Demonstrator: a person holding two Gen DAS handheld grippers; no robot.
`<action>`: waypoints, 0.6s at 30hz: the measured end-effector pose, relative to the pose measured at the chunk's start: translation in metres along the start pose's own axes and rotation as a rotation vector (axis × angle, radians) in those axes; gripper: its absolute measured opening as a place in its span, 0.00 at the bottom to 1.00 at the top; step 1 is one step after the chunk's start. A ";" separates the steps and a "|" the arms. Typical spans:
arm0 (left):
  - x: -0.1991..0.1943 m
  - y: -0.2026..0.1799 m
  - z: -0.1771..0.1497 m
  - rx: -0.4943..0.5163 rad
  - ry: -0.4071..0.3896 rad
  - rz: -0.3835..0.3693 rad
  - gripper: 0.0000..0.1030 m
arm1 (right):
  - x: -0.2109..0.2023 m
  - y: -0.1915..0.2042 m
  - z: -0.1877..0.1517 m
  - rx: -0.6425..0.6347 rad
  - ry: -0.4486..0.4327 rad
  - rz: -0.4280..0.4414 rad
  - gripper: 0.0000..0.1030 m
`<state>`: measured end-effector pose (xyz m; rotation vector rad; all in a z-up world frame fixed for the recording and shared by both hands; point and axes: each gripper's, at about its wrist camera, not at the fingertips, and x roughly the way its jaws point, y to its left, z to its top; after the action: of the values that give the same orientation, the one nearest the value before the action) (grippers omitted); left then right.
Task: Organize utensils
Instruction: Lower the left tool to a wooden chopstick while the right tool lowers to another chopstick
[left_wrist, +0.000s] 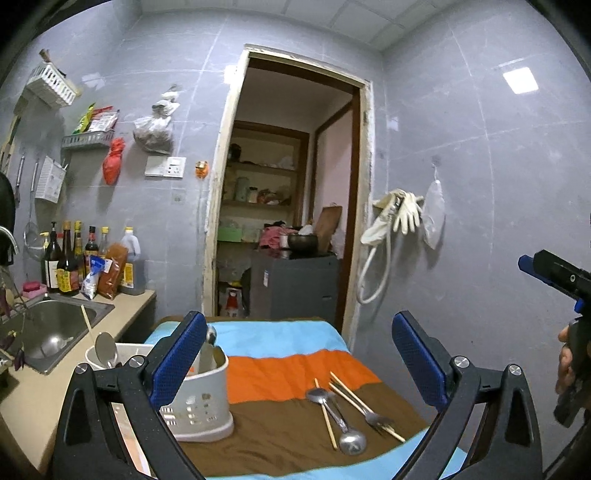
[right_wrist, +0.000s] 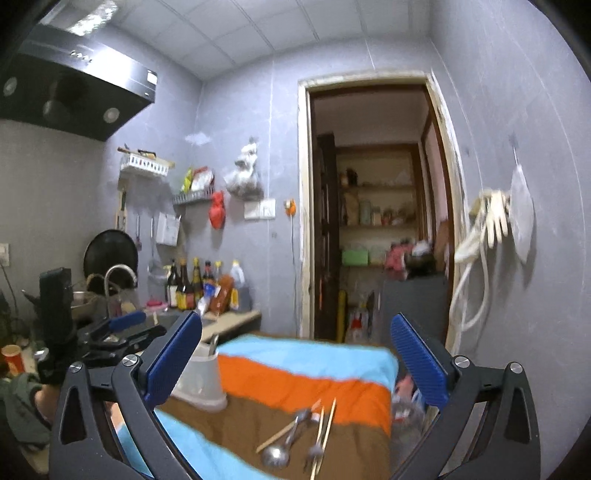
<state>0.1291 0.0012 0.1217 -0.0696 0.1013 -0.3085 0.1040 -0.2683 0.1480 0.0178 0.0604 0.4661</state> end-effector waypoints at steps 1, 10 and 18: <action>0.000 -0.002 -0.003 0.008 0.009 -0.001 0.96 | -0.001 -0.003 -0.003 0.014 0.019 -0.001 1.00; 0.032 -0.010 -0.042 0.006 0.133 0.001 0.96 | 0.040 -0.026 -0.053 -0.006 0.141 -0.054 1.00; 0.079 -0.011 -0.077 -0.009 0.294 -0.027 0.96 | 0.097 -0.056 -0.096 -0.001 0.198 -0.063 1.00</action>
<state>0.1927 -0.0375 0.0386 -0.0345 0.3940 -0.3434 0.2094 -0.2745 0.0453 -0.0309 0.2545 0.4039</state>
